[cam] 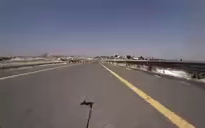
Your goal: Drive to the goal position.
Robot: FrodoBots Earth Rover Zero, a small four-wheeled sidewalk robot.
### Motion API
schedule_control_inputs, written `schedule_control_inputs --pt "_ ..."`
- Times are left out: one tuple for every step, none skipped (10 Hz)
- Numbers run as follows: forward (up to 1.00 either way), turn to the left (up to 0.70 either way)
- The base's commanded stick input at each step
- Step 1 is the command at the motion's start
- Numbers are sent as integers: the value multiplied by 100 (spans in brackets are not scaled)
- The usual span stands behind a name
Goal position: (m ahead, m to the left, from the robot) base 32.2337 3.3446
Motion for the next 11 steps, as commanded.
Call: schedule_control_inputs --pt "100 -1" --pt "100 -1" --pt "100 3" --pt "100 24" --pt "100 30" --pt "100 -1" --pt "100 -1" --pt "100 -1" --pt "100 -1" --pt "100 -1" --pt "100 -1"
